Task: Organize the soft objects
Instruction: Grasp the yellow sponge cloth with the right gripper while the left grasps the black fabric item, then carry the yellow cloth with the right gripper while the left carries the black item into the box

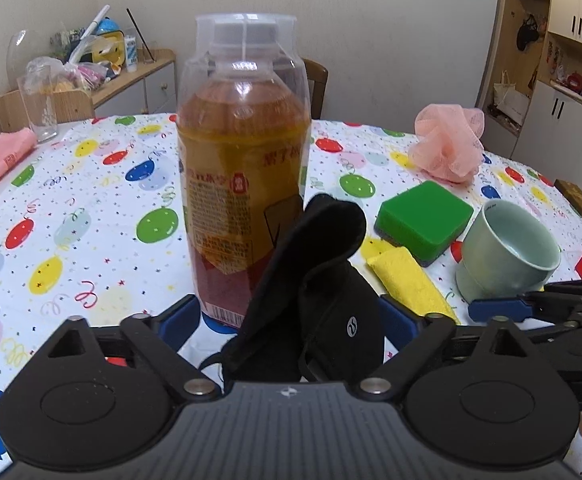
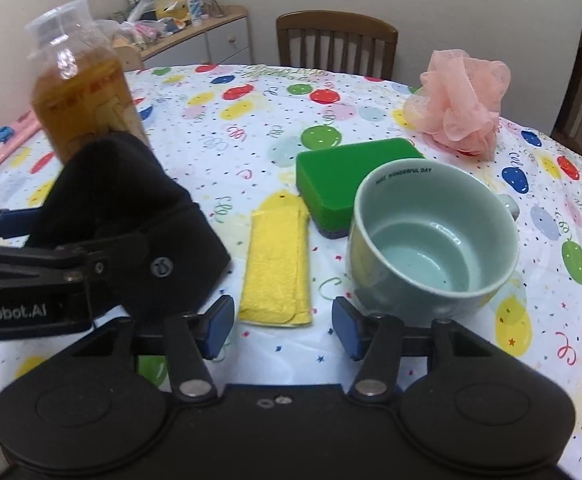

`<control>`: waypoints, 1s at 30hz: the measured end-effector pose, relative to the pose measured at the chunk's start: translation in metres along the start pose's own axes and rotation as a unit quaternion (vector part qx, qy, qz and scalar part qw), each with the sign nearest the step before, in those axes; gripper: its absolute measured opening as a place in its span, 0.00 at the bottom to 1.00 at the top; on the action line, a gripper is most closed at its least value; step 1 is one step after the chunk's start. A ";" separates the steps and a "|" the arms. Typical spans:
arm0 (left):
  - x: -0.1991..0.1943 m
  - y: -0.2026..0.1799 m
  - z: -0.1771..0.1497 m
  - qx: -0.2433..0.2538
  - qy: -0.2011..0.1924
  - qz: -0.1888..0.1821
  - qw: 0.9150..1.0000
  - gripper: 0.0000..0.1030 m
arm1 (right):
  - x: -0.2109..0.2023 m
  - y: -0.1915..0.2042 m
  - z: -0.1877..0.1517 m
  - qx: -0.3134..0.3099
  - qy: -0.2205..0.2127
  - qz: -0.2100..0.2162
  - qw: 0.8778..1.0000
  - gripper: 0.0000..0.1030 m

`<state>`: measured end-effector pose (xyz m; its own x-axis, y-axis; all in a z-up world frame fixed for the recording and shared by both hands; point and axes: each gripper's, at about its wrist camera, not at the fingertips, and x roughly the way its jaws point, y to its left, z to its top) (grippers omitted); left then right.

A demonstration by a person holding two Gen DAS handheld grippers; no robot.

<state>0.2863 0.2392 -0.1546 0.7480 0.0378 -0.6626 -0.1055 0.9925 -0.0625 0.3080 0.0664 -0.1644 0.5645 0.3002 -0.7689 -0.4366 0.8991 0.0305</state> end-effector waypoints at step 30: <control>-0.013 -0.020 -0.008 0.010 0.017 -0.036 0.999 0.11 | -0.032 0.021 -0.005 -0.018 -0.023 -0.023 0.999 0.35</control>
<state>0.2732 0.2184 -0.1503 0.7299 -0.0375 -0.6826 -0.0392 0.9946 -0.0965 0.2771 0.0744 -0.1418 0.6161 0.2730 -0.7388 -0.4331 0.9009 -0.0283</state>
